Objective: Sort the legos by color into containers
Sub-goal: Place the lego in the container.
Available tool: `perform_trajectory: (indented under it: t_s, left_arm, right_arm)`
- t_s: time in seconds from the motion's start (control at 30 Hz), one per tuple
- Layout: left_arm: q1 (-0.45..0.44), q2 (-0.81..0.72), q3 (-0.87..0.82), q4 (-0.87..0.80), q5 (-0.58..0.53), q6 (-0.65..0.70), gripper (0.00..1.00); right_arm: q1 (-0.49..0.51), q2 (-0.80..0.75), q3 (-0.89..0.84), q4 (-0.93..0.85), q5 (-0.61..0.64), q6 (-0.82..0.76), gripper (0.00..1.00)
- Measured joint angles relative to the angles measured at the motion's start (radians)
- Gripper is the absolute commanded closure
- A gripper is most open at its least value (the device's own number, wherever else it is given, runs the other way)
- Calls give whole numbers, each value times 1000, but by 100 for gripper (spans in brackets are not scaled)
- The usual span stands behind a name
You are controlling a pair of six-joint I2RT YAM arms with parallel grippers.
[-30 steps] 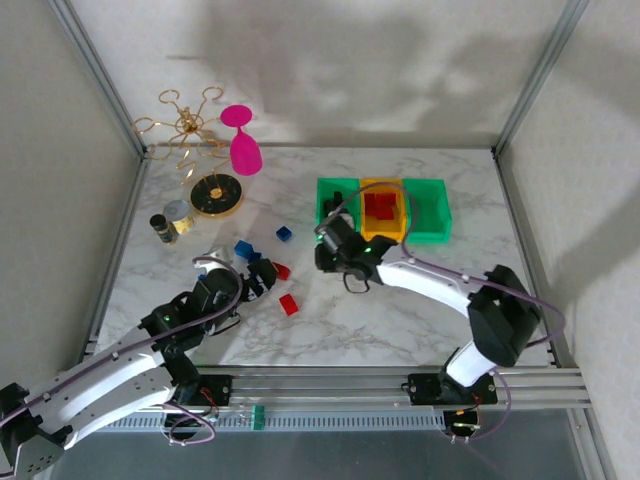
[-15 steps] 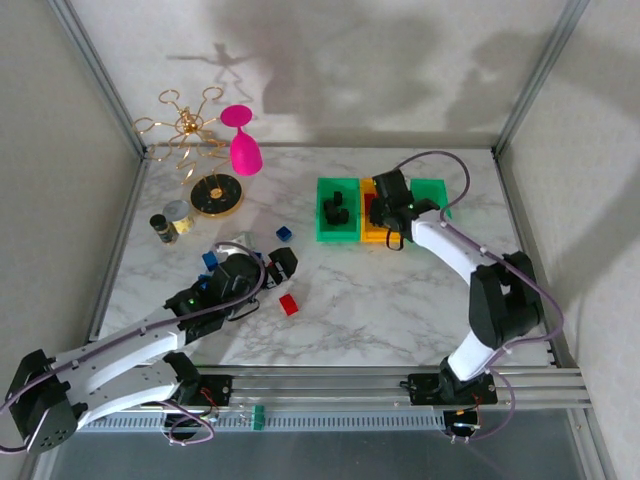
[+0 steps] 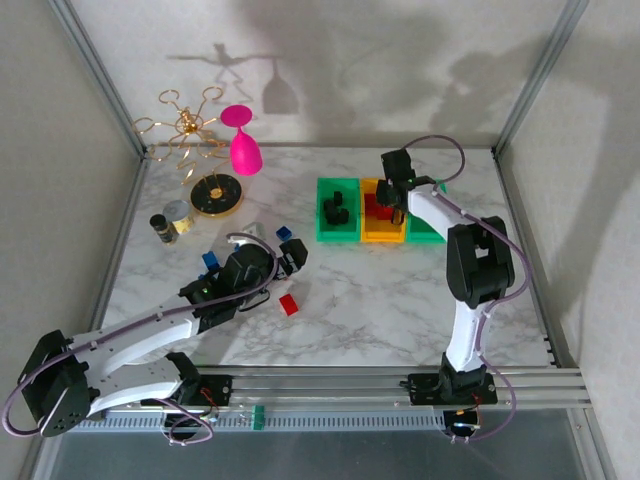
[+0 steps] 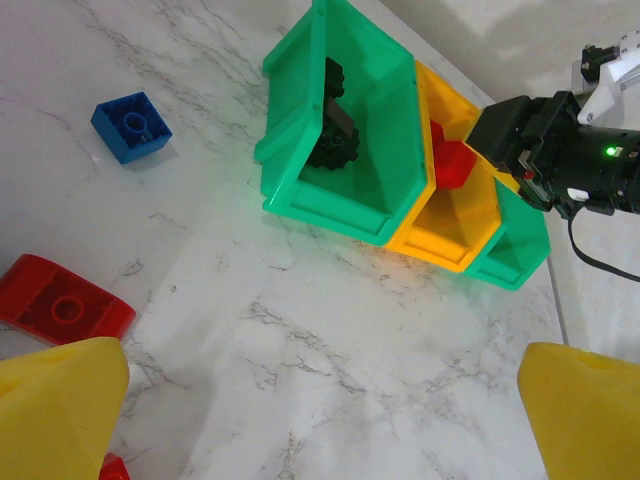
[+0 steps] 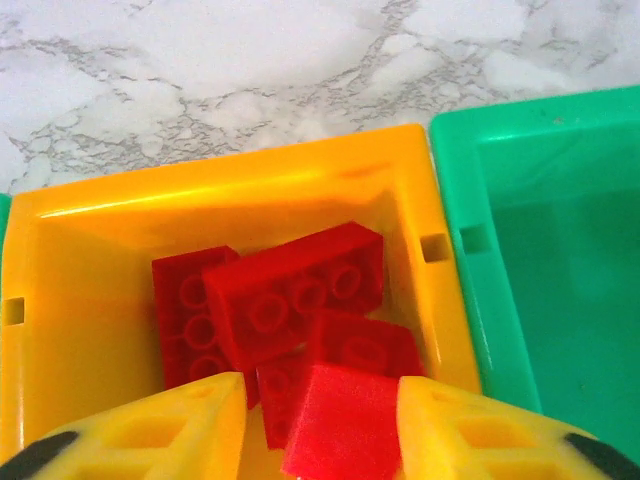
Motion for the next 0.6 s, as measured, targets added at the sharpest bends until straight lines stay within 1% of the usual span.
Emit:
perform_trajectory:
  t_s: [0.2, 0.3, 0.37, 0.5, 0.6]
  left_arm:
    - [0, 4, 27, 3, 0, 4, 0]
    - [0, 2, 34, 2, -3, 7, 1]
    - [0, -4, 34, -11, -6, 7, 0]
    - [0, -53, 34, -58, -23, 6, 0]
    - [0, -124, 29, -103, -44, -2, 0]
  right_arm:
    - [0, -11, -1, 1, -26, -11, 49]
    - [6, -58, -33, 4, -41, -11, 47]
    - [18, -116, -79, 6, -52, -10, 45]
    - [75, -238, -175, 21, -85, -3, 41]
    - [145, -307, -251, 34, -111, -4, 38]
